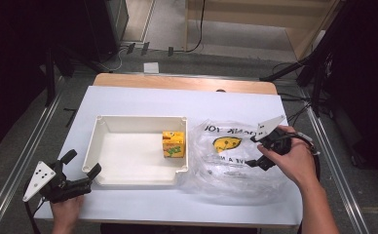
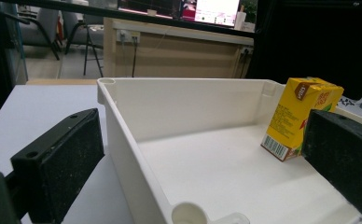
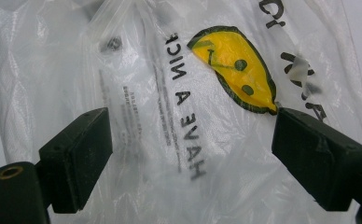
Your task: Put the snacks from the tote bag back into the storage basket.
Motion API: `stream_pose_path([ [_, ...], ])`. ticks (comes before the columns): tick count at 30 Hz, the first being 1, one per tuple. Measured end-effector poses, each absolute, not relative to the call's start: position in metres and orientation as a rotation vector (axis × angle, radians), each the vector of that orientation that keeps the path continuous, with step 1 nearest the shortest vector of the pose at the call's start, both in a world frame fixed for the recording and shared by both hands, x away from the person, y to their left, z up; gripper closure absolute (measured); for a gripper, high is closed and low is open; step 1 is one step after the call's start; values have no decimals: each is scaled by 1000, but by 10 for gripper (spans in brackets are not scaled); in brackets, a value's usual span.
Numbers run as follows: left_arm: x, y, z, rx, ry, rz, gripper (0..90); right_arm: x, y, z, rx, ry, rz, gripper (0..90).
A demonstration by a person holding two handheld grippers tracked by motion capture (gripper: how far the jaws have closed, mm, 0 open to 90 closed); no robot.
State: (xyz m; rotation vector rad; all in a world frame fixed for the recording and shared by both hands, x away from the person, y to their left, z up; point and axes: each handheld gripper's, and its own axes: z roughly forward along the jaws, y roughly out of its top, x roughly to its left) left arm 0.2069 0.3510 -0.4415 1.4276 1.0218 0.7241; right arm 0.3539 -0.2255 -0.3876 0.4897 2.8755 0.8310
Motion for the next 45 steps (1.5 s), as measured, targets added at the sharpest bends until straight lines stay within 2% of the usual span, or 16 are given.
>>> stream_pose_path([
  [19,207,351,-442,1432,1024,727,0,332,-262,-405,563,2786,967,134],
  [45,208,350,-442,1439,1039,735,0,294,-321,-439,649,2497,1364,129],
])
